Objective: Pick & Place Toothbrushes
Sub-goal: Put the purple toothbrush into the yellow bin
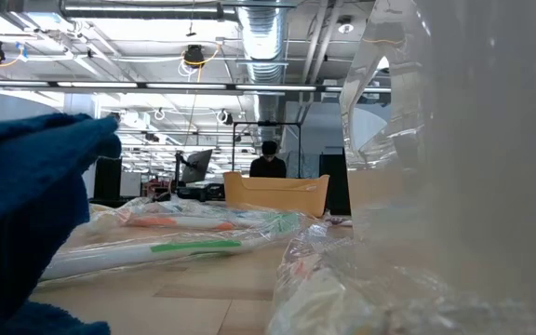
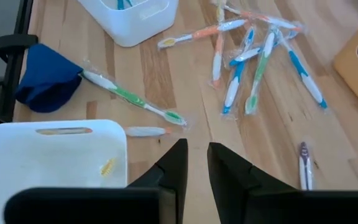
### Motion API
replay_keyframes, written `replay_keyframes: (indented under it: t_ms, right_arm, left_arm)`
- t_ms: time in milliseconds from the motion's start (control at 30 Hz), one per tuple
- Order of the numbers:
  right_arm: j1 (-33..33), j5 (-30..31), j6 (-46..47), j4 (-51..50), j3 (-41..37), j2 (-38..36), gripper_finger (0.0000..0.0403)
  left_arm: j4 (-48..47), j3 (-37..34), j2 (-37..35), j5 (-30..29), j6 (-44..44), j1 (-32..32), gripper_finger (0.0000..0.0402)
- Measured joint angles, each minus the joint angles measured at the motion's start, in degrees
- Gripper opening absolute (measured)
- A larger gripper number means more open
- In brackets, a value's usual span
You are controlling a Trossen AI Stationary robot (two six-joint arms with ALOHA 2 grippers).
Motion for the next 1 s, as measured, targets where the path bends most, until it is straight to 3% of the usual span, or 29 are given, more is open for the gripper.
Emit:
replay_keyframes:
  t_ms: [1000]
  right_arm:
    - [-4.86, 0.17, -1.92, -3.71, -0.02, 0.3, 0.0056]
  left_arm:
    - [1.33, -0.02, 0.9, -3.59, 0.1, -0.91, 0.0001]
